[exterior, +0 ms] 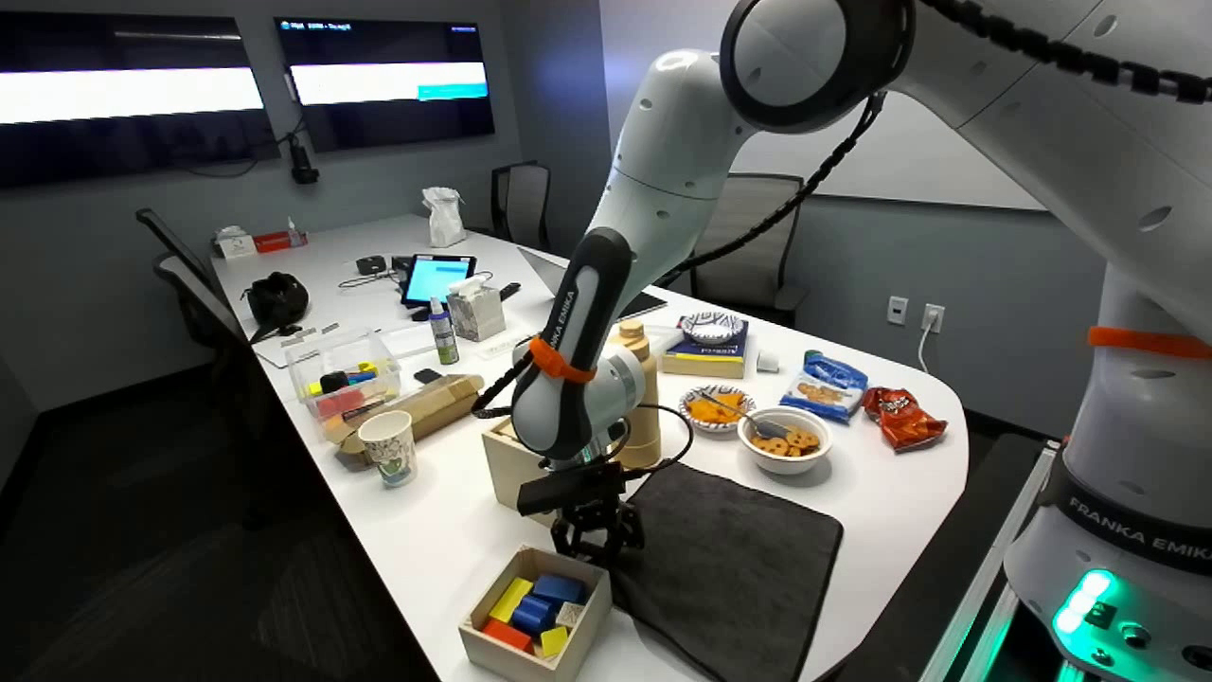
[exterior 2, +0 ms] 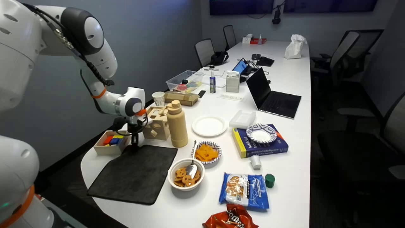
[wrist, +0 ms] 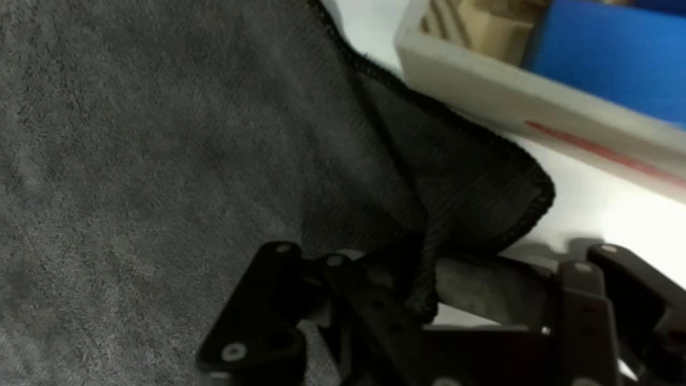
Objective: Fold the towel into a triangle twice.
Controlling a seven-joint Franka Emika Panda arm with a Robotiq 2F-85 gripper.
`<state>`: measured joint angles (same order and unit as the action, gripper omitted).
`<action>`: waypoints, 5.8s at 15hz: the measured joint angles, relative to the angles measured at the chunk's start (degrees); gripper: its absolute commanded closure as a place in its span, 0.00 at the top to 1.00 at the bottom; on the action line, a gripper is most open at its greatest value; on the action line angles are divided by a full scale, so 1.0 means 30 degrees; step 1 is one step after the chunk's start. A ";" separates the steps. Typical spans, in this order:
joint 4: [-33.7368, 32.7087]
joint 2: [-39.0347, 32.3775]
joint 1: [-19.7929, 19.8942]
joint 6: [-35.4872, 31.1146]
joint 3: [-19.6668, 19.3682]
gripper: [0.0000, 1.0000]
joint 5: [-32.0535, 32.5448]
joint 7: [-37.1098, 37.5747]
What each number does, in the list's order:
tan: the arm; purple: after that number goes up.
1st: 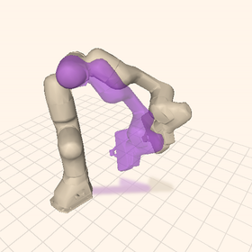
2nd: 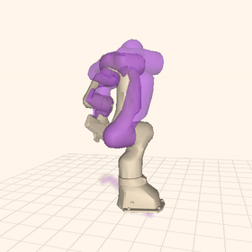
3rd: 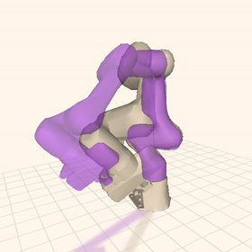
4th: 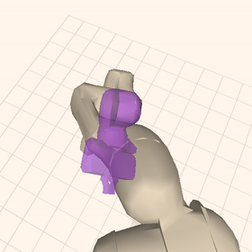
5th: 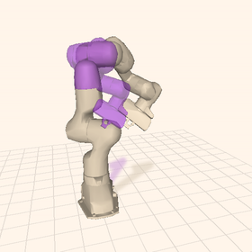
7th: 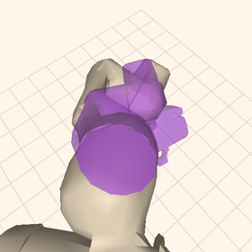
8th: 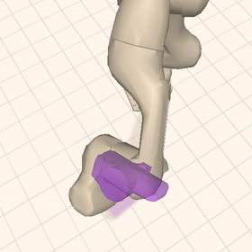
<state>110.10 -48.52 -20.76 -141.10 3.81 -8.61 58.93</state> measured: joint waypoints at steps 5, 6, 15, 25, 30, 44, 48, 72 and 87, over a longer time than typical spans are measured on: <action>0.2929 0.1779 0.1206 -0.2425 0.0658 0.00 -0.1719 -0.0856; 0.3736 0.2367 0.1521 -0.3082 0.0891 0.00 -0.2105 -0.1258; 0.9579 0.7579 0.4427 -0.5416 0.2672 0.00 -0.5023 -0.6594; 1.1146 0.7871 0.7313 -0.6344 0.2557 0.00 -0.5640 -1.4627; 1.1521 0.7714 0.9365 -0.6741 0.4002 0.00 -0.7657 -1.8350; 1.4121 0.7527 1.4544 -0.7279 0.7903 0.00 -1.5413 -2.4379; 1.4604 0.7583 1.5538 -0.7279 0.7870 0.00 -1.5640 -2.4825; 1.5749 0.7773 1.5558 -0.7277 0.4743 0.00 -1.5722 -2.4803; 1.5747 0.7310 1.3735 -0.7264 0.2518 0.70 -1.5637 -2.1945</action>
<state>157.35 -26.59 20.45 -162.89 11.37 -55.52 -6.91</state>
